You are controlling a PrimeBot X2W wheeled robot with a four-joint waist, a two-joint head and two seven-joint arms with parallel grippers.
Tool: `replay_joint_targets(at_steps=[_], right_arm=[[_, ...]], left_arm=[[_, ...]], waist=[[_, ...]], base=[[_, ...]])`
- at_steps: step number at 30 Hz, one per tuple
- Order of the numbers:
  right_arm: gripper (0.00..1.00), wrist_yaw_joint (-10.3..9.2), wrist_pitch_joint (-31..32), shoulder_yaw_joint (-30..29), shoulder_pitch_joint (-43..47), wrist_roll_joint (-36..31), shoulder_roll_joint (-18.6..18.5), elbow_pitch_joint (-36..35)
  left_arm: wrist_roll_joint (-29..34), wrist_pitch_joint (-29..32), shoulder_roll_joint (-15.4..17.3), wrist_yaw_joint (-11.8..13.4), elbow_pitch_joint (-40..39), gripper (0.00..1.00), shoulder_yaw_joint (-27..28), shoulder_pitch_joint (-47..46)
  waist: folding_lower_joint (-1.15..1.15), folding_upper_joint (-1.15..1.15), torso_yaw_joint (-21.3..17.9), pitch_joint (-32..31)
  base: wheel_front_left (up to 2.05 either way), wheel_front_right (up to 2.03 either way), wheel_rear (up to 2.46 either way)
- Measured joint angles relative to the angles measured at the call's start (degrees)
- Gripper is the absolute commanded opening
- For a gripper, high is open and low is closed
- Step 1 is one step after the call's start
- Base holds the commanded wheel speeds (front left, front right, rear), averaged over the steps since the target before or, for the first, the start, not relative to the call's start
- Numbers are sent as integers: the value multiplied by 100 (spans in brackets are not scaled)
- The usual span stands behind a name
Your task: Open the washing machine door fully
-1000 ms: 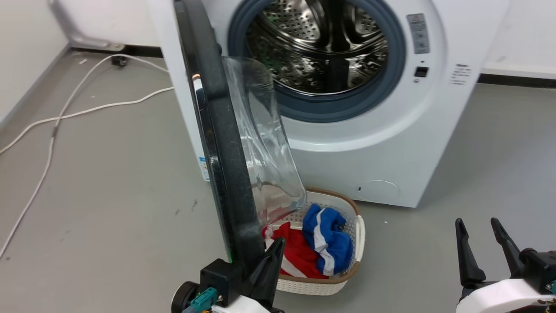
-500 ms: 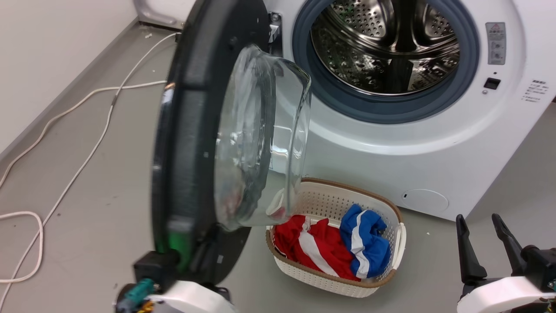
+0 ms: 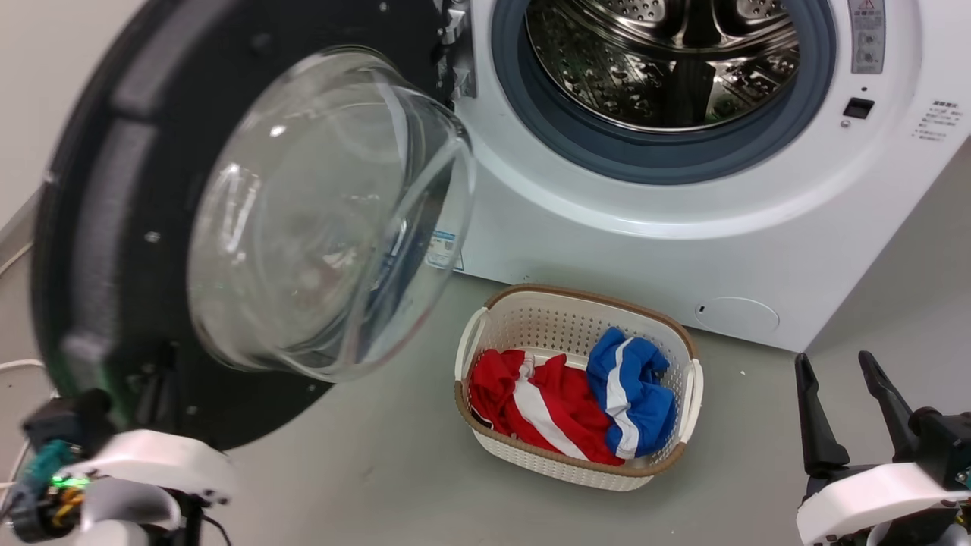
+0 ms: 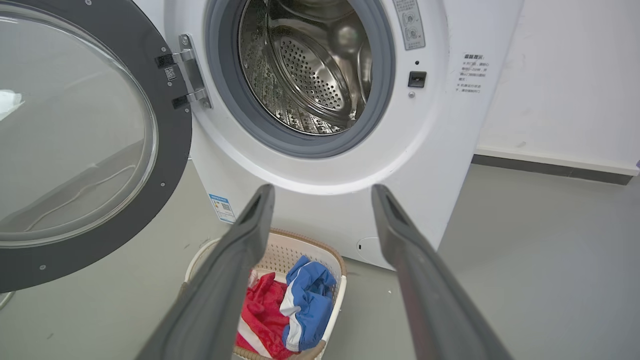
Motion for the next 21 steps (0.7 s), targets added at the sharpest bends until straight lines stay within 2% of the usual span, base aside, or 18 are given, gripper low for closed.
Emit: replay_joint_targets(at_steps=[2, 6, 11, 18, 21], right_arm=[[100, 0, 0, -1, -15, 1, 0, 3], [100, 0, 0, 5, -85, 0, 0, 19], [100, 0, 9, -21, -126, 0, 0, 23], [100, 0, 54, -33, -153, -1, 0, 63], [100, 0, 51, -36, -153, 2, 0, 98]], left_arm=[[-211, -35, 201, -54, 410, 0, 338, -198], [-335, -59, 372, -127, 883, 0, 548, -436], [-534, -93, 683, -360, 1540, 0, 768, -766], [-590, -269, 848, -599, 2264, 0, 818, -1188], [-573, -420, 853, -620, 2448, 0, 817, -1252]], waist=[[0, 0, -90, 77], [0, 0, -149, 145], [0, 0, -174, 186], [0, 0, -180, 175], [0, 0, -181, 139]], base=[[0, 0, 0], [0, 0, 0], [0, 0, 0], [0, 0, 0], [0, 0, 0]])
